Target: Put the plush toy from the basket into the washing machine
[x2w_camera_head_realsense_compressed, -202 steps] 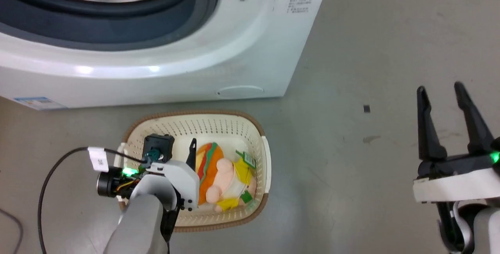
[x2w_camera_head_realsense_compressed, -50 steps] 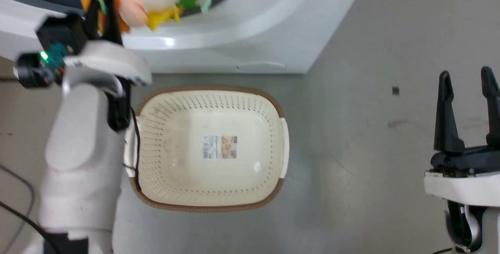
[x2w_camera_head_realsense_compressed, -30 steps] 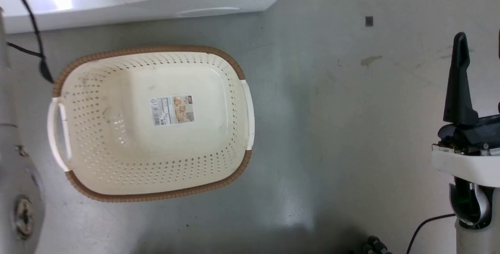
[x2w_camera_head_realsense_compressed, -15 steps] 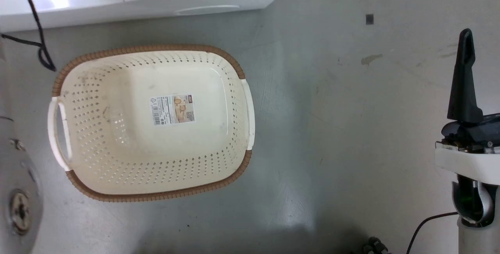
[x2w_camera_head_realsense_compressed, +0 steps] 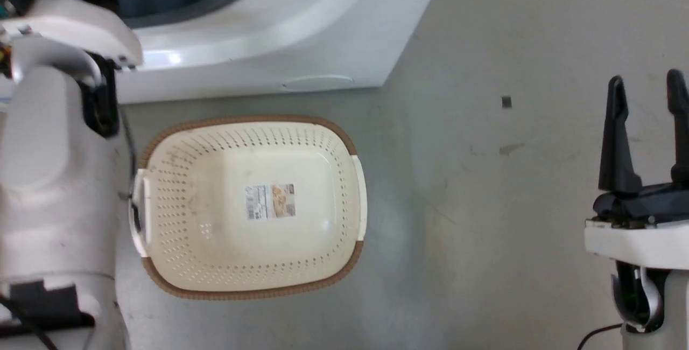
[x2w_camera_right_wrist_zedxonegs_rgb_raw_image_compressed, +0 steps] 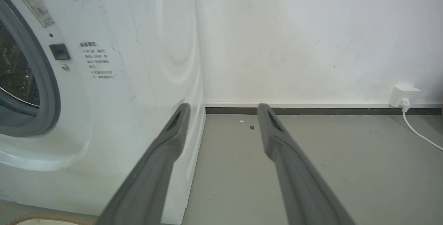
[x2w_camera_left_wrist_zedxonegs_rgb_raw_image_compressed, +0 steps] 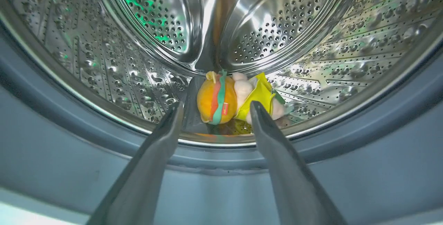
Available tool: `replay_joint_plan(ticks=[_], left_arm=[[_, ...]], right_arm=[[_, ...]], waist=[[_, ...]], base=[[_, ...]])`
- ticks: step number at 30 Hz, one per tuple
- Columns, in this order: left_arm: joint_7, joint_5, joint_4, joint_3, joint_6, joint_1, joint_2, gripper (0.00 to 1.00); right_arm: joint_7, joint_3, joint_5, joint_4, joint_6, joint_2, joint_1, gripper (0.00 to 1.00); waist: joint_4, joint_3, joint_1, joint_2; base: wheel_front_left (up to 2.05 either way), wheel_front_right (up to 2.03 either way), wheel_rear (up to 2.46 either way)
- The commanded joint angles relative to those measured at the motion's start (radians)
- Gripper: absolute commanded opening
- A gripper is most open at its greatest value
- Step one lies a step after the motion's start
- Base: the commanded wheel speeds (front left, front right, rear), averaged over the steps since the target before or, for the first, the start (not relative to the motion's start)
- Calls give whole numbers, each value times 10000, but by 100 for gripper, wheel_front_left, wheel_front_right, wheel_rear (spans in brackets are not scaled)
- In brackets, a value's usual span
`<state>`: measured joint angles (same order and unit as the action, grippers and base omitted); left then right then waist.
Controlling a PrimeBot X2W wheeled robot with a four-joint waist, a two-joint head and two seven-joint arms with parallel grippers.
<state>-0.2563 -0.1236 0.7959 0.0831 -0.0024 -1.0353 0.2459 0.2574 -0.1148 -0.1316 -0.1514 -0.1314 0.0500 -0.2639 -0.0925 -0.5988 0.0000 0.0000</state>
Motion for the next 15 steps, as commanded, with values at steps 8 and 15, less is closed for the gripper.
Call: replay_joint_plan(ticks=[8,15], left_arm=[[-55,439,-2372,-128,88,3096,-630,100],[-55,641,-4100,-309,74,5695,-1161,100]], right_arm=[[44,177,245,315,7,2,830,100],[44,254,308,605,7,2,1534,100]], waist=[[651,1985,0,0],[911,3316,0,0]], base=[[0,0,0],[0,0,0]])
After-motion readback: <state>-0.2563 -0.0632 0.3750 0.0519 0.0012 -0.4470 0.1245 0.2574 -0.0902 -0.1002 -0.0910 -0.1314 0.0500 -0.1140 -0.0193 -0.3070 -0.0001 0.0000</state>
